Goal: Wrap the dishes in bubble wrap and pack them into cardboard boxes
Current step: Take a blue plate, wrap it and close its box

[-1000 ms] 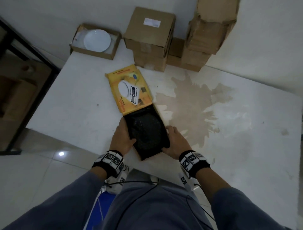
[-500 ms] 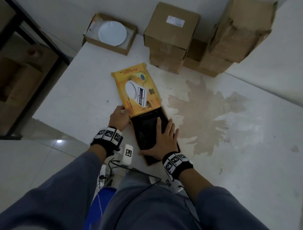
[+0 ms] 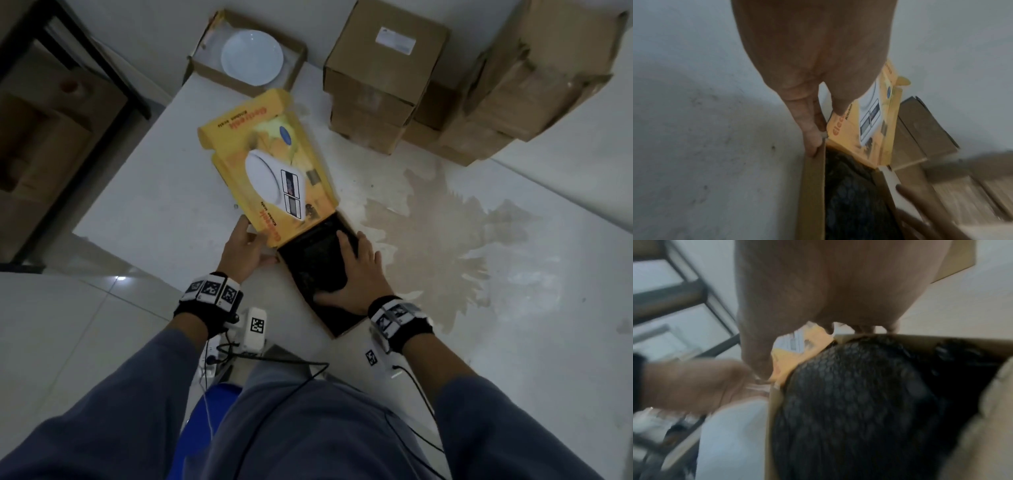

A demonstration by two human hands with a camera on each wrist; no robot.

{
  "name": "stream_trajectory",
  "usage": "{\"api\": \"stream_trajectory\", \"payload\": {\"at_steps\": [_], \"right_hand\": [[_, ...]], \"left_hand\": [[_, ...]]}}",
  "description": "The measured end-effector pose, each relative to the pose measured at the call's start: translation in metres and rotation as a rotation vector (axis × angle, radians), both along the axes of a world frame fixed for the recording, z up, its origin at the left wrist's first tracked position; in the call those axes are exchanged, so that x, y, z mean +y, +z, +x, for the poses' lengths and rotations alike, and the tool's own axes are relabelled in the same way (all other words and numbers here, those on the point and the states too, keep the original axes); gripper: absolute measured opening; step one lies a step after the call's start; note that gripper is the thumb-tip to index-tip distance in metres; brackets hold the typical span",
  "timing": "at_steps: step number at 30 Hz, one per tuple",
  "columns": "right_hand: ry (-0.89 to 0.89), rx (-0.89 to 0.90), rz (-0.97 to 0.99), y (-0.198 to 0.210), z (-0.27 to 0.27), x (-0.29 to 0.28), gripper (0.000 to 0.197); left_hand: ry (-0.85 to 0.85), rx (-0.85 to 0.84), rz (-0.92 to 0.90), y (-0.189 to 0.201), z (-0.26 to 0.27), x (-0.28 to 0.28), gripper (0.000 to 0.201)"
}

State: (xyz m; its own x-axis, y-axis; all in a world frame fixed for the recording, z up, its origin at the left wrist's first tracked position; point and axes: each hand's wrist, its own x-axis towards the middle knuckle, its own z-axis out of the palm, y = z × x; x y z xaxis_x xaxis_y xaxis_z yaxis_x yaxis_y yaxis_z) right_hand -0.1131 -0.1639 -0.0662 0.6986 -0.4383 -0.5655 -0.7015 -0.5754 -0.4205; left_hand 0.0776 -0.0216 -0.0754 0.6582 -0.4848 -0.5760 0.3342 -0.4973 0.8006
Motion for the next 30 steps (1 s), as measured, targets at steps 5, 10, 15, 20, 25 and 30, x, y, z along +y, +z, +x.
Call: {"api": "stream_trajectory", "payload": {"at_steps": [5,10,15,20,25,30], "right_hand": [[-0.348,-0.331,0.180,0.025,0.039,-0.052,0.086],[-0.226,-0.420,0.149,0.050,0.085,-0.082,0.042],[-0.131,-0.367,0.096,0.046,0.064,-0.090,0.019],[-0.128,-0.405,0.286,0.038,0.018,-0.093,0.038],[-0.449,-0.376,0.681,0.052,-0.016,-0.087,0.027],[-0.287,-0.323,0.511,0.035,-0.053,-0.086,0.035]], "left_hand": [[-0.063,-0.238,0.004,0.008,-0.020,0.004,0.018],[-0.118,-0.305,0.026,0.009,-0.030,0.005,0.019],[0.005,-0.172,0.062,0.016,-0.048,0.003,0.041],[0.325,0.164,-0.088,0.031,-0.065,-0.001,0.022],[0.241,0.175,-0.138,0.038,-0.099,0.003,0.025],[0.258,0.128,-0.118,0.029,-0.145,0.007,0.036]]}}
